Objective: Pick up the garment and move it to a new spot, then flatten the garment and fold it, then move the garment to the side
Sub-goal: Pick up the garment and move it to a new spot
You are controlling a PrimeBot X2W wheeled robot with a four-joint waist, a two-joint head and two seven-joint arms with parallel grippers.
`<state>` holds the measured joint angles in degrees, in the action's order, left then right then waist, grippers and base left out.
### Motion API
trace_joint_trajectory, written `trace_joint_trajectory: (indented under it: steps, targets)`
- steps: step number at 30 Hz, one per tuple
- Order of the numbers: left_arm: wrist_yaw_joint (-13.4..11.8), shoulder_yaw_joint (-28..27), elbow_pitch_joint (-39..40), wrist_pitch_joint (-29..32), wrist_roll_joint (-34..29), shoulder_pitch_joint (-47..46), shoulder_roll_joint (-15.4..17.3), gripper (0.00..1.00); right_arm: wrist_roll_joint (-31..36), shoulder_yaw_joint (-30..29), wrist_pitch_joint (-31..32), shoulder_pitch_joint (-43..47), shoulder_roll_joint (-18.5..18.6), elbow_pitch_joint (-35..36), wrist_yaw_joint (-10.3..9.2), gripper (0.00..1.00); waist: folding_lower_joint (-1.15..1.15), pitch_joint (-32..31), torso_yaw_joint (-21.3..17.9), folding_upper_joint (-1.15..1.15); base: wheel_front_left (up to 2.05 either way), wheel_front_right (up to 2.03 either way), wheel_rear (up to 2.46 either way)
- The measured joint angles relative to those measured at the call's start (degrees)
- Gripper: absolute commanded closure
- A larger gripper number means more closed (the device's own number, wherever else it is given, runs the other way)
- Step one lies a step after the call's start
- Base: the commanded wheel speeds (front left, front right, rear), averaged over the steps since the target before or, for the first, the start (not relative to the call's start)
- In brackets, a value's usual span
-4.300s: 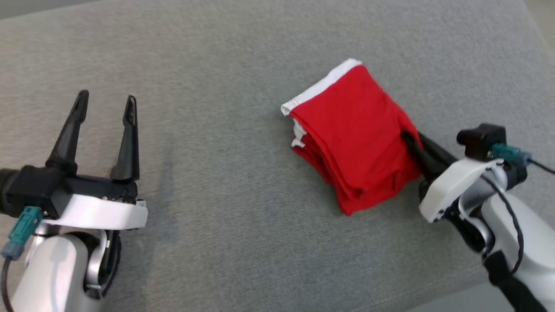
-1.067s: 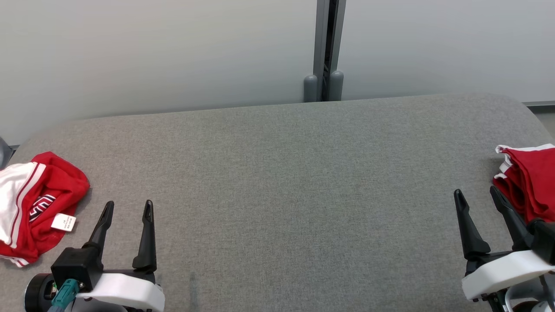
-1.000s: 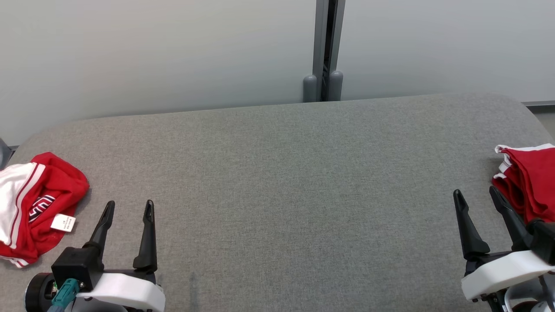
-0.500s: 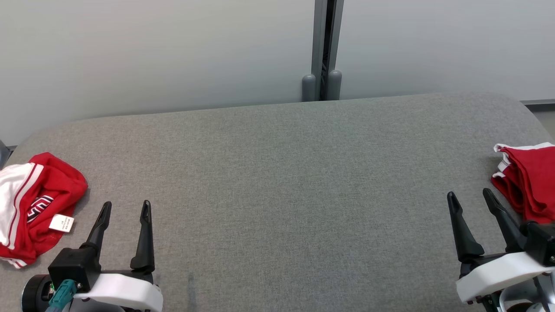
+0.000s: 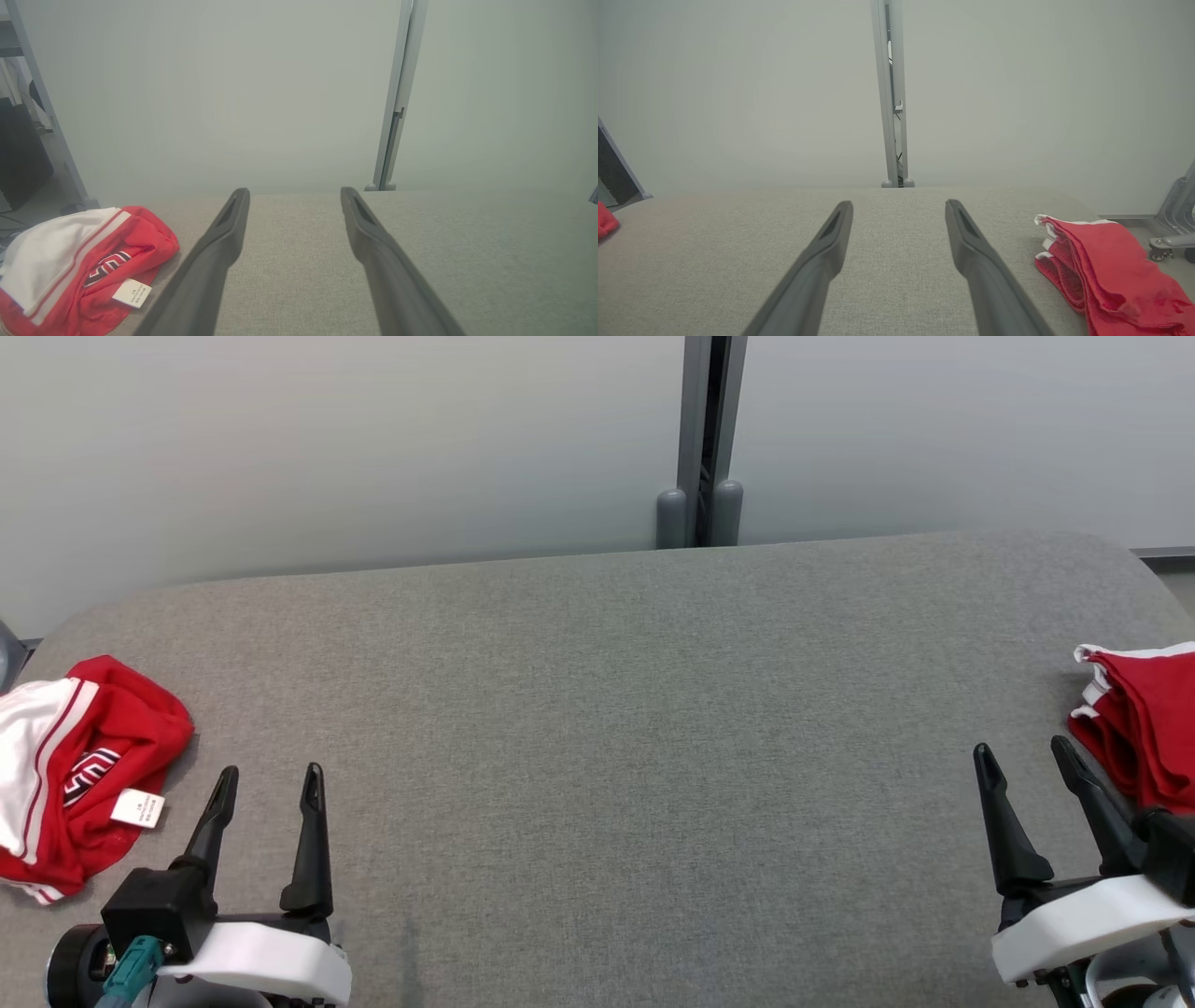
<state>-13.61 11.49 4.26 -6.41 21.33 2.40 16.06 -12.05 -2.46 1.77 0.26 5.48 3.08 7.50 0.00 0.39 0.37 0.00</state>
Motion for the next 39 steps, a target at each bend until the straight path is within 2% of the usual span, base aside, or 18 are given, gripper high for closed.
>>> trace_joint_trajectory:
  steps: [8, 27, 32, 39]
  targets:
    - [0.47, -0.45, -0.41, -1.31, 0.41, -3.28, 0.24, 0.0, 0.08, 1.19, 0.73, -0.7, 0.46, 2.71, 0.0, 0.0, 0.0, 1.1, 4.8, 0.0, 0.0, 0.0, 0.0]
    - [1.52, -3.16, -4.08, -5.17, 2.38, -6.39, 1.53, 0.0, -0.19, 3.36, 2.7, -2.87, 0.82, 5.19, 0.0, 0.0, 0.0, 3.3, 24.13, 0.0, 0.0, 0.0, 0.0]
    - [1.72, -3.23, -4.36, -5.41, 2.64, -6.39, 1.72, 0.0, -0.19, 3.63, 2.71, -2.99, 0.77, 5.13, 0.0, 0.0, 0.0, 3.29, 26.21, 0.0, 0.0, 0.0, 0.0]
    - [1.85, -3.47, -4.59, -5.71, 2.91, -6.49, 1.86, 0.0, -0.22, 3.8, 2.75, -3.29, 0.85, 5.15, 0.0, 0.0, 0.0, 3.76, 26.25, 0.0, 0.0, 0.0, 0.0]
